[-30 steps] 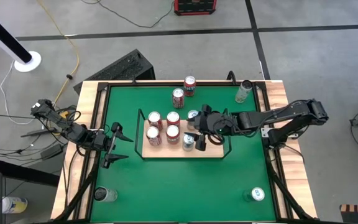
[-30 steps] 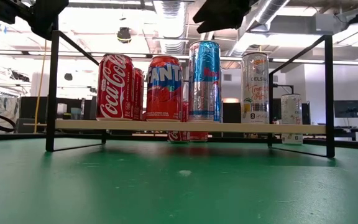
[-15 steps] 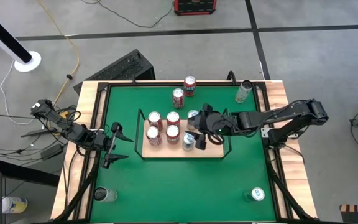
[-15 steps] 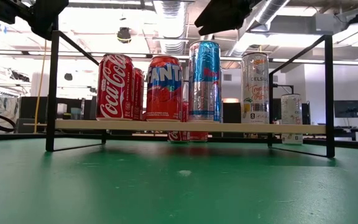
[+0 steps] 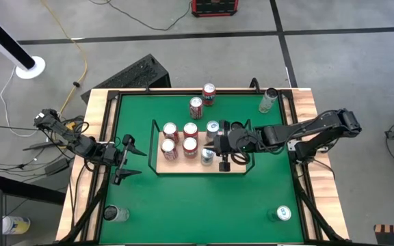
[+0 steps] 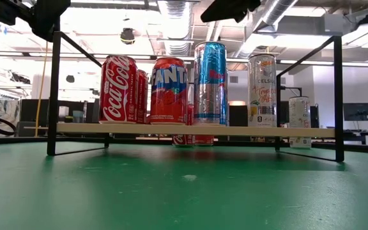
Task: Place canned beverage on shelf
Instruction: Put the left blue soda can on the shelf aligned with the other blue soda can
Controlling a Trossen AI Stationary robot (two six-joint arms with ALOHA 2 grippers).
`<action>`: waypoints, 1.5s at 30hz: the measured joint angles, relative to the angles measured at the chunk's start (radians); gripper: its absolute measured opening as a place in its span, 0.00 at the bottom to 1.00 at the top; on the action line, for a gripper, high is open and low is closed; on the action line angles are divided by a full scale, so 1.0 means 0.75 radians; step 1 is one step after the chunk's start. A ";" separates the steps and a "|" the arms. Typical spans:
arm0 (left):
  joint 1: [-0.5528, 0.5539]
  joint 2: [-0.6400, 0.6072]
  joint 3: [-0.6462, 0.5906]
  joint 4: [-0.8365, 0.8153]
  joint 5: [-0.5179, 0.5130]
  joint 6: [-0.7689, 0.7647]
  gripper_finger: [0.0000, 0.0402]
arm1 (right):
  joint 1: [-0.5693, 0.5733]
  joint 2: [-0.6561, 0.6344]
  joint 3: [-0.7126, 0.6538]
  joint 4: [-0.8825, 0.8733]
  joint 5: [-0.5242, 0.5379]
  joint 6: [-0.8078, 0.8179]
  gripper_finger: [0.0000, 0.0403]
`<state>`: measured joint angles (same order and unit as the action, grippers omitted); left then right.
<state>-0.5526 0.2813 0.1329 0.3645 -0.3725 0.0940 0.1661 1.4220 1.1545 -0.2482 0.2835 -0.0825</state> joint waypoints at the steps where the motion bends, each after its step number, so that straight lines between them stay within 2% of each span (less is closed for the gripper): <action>1: 0.000 0.000 0.000 0.000 0.000 0.000 0.73 | -0.001 0.000 0.000 0.000 -0.016 -0.026 0.08; 2: 0.000 -0.001 0.000 0.000 0.000 0.000 0.73 | -0.001 0.000 0.000 0.001 -0.028 -0.050 0.05; 4: -0.001 0.000 0.000 0.000 0.000 -0.001 0.73 | -0.001 0.000 0.000 0.002 -0.031 -0.049 0.06; 9: 0.000 0.000 0.000 0.000 0.000 -0.002 0.73 | -0.018 0.000 0.000 0.006 -0.030 0.015 0.21; 13: 0.000 0.000 0.000 0.000 0.000 -0.002 0.73 | -0.018 0.000 0.000 0.006 -0.019 0.027 0.38; 20: 0.000 -0.001 0.000 0.000 0.000 -0.002 0.73 | -0.018 0.000 0.000 0.006 0.115 0.063 0.75; 25: 0.000 -0.001 0.000 0.000 0.000 -0.003 0.73 | -0.018 0.000 0.000 -0.005 0.196 0.079 0.96; 33: -0.001 -0.001 0.000 -0.001 0.000 -0.006 0.73 | -0.018 0.000 0.000 -0.025 0.190 0.115 0.97; 38: -0.001 -0.001 0.000 -0.009 0.000 -0.006 0.73 | 0.004 0.014 0.000 -0.088 0.041 0.190 0.98; 45: 0.000 0.000 0.000 -0.014 0.000 -0.012 0.73 | 0.060 0.062 0.003 -0.084 -0.003 0.184 0.99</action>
<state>-0.5526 0.2813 0.1329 0.3542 -0.3725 0.0853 0.2112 1.4683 1.1570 -0.3109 0.2809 0.0551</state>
